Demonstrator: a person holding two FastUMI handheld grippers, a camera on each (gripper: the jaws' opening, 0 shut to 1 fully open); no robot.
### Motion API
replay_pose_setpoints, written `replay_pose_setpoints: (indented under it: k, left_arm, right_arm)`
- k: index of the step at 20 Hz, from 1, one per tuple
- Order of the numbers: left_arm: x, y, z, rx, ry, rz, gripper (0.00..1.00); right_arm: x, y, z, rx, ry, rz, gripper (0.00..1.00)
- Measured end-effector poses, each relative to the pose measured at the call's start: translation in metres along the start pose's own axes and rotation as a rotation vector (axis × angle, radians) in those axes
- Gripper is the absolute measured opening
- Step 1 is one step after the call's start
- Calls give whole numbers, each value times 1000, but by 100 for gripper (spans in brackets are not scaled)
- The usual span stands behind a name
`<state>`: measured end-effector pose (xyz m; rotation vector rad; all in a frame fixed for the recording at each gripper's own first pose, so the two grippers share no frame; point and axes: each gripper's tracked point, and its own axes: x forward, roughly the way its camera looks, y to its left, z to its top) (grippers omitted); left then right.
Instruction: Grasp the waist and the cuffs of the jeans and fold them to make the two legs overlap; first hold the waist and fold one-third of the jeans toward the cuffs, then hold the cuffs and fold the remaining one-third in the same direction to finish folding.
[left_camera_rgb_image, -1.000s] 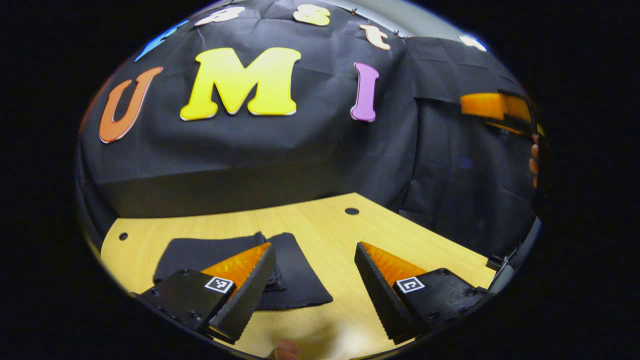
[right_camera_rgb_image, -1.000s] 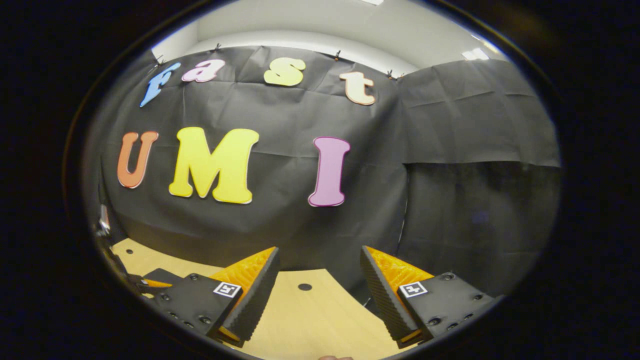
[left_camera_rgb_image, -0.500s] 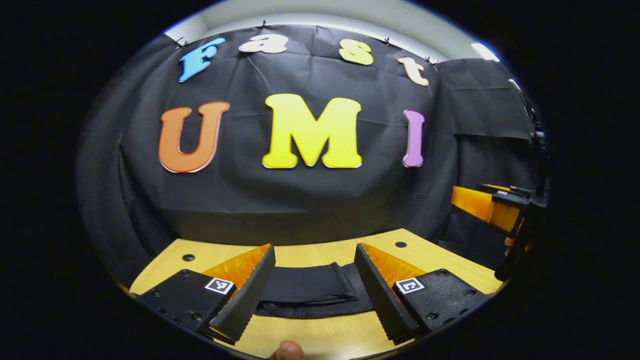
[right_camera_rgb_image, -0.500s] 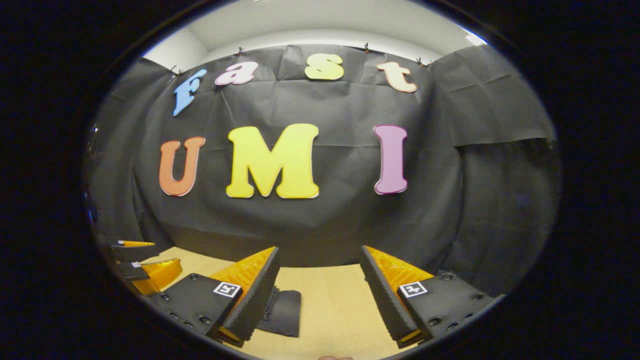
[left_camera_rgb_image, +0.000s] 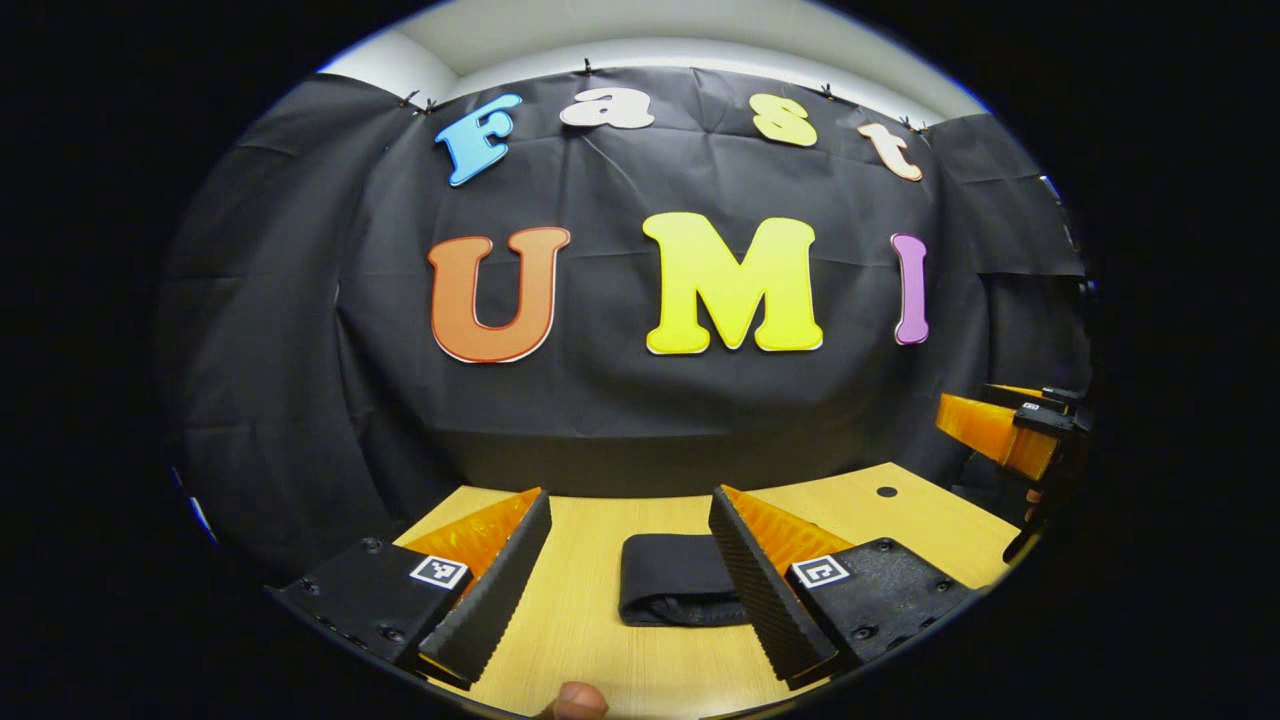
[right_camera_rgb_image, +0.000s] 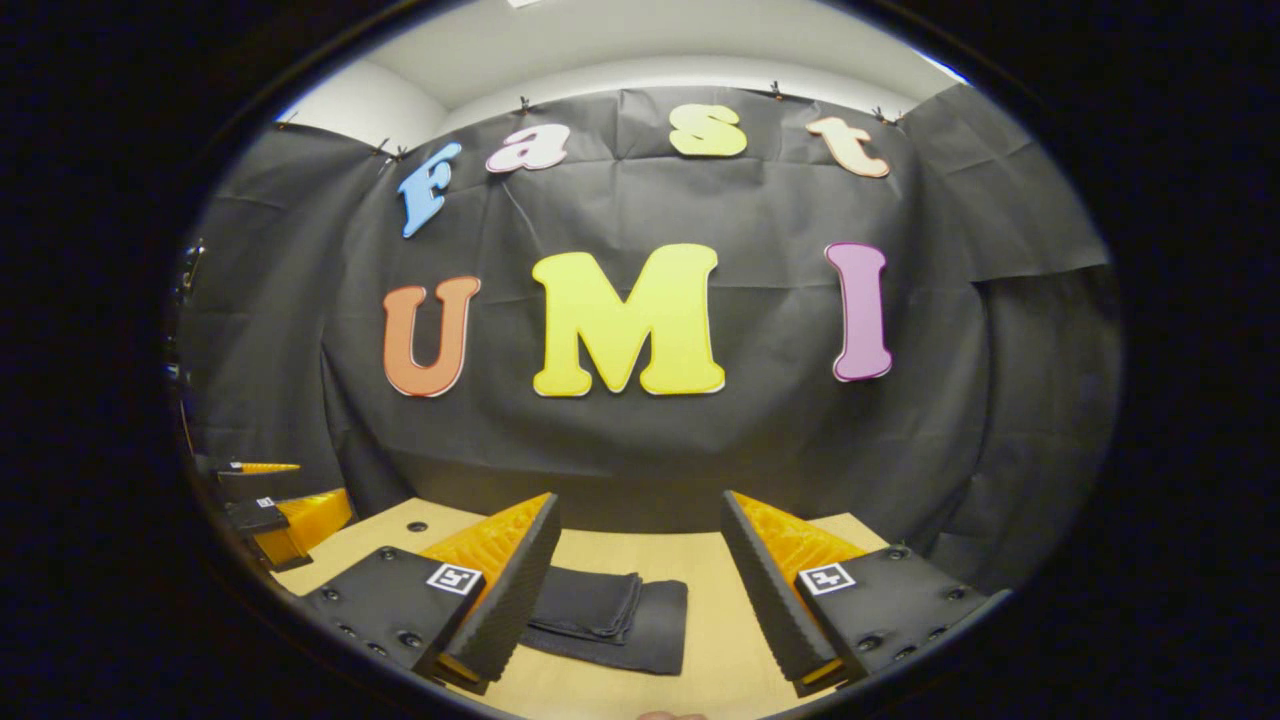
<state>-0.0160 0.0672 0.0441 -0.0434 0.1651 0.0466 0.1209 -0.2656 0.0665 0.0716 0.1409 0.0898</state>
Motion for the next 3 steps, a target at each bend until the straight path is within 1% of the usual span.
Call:
replay_pose_setpoints:
  k: [3]
  left_arm:
    - [0, 5, -4, 6, 4, 17, 100]
  right_arm:
    - [-7, 3, -5, -11, 10, 18, 99]
